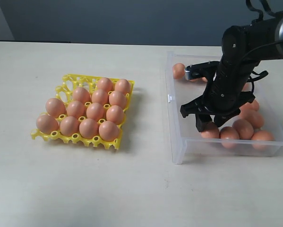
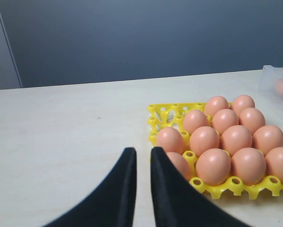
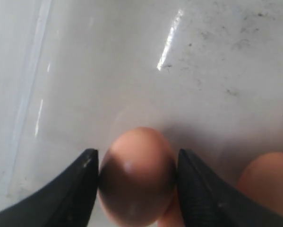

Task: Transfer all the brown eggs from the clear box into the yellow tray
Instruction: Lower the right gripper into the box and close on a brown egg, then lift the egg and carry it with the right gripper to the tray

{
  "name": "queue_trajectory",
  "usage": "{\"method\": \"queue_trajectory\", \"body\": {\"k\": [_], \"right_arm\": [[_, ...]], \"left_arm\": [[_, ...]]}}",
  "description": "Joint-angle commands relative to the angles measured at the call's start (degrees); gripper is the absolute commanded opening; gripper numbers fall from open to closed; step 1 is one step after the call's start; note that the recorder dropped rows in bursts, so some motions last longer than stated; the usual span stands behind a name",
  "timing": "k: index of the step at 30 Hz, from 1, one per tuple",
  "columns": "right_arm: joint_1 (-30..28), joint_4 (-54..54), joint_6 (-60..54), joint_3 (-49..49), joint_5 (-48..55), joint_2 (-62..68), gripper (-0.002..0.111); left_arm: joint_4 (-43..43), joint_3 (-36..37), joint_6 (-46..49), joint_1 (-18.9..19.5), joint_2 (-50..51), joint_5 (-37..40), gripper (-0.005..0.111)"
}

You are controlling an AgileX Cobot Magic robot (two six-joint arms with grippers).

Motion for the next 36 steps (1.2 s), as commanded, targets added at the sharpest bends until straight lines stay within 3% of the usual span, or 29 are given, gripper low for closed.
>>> {"method": "queue_trajectory", "body": {"k": [1,8,14,19,23,27,31,33,36], "right_arm": [[-0.17,0.07,0.18,-0.2,-0.33,1.03,0.047],[-0.17,-0.04,0.18,-0.2,0.06,1.03,0.0],[-0.17,-0.22,-0.28,-0.36,-1.94,-1.46,0.0],[-0.17,1.12,-0.28,-0.36,-7.13,-10.91,0.0],[-0.17,8.55,-4.6,-0.36,-12.18,-14.75,0.0],[1.47,41.27,-34.51,-0.36,-20.74,-13.82,0.0],[9.79,74.89,-74.02,-2.02,-30.89,-6.18,-0.001],[12.8,87.52,-88.88,-6.6,-27.9,-0.83,-0.001],[14.84,95.41,-97.14,-15.02,-22.85,7.43,-0.001]], "left_arm": [[0.11,0.29,-0.05,-0.1,0.36,-0.35,0.012],[0.11,0.29,-0.05,-0.1,0.36,-0.35,0.012],[0.11,0.29,-0.05,-0.1,0.36,-0.35,0.012],[0.11,0.29,-0.05,-0.1,0.36,-0.35,0.012],[0.11,0.29,-0.05,-0.1,0.36,-0.35,0.012],[0.11,0.29,-0.05,-0.1,0.36,-0.35,0.012],[0.11,0.29,-0.05,-0.1,0.36,-0.35,0.012],[0.11,0.29,-0.05,-0.1,0.36,-0.35,0.012],[0.11,0.29,-0.05,-0.1,0.36,-0.35,0.012]]}}
